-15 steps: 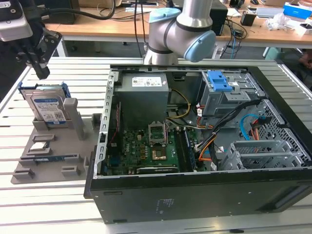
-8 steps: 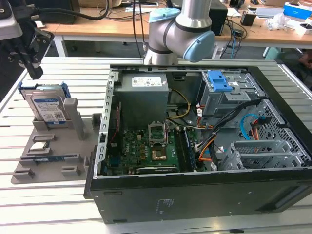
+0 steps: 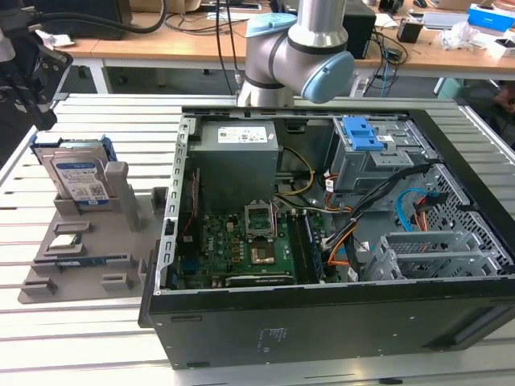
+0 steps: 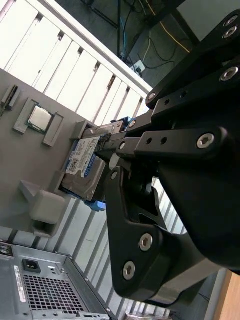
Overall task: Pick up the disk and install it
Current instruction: 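Reach for the disk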
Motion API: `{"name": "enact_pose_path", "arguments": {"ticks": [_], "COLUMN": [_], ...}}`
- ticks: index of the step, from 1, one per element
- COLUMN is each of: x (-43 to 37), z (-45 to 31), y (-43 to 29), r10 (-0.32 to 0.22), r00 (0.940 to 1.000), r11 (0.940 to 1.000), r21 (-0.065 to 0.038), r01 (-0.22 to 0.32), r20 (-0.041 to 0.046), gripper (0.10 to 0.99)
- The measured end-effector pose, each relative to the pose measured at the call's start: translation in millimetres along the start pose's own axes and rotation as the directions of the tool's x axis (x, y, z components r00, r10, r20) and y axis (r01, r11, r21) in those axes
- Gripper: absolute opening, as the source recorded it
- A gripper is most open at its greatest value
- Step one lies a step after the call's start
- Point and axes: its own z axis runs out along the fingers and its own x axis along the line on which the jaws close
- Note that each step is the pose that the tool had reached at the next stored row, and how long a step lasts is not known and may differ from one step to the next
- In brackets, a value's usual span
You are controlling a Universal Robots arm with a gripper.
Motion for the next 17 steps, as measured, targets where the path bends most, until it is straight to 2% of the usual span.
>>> {"name": "enact_pose_path", "arguments": {"ticks": [7, 17], "x": [11.6, 34.1], "z": [-0.3, -0.8], "y": [-0.9, -2.6], "r10": [0.0, 0.0], "r00": [1.0, 1.0], "r11": [1.0, 1.0], "r21": [0.0, 0.0], "r01": [0.0, 0.0], "r20": [0.0, 0.0], "gripper": [0.106, 0.106]}}
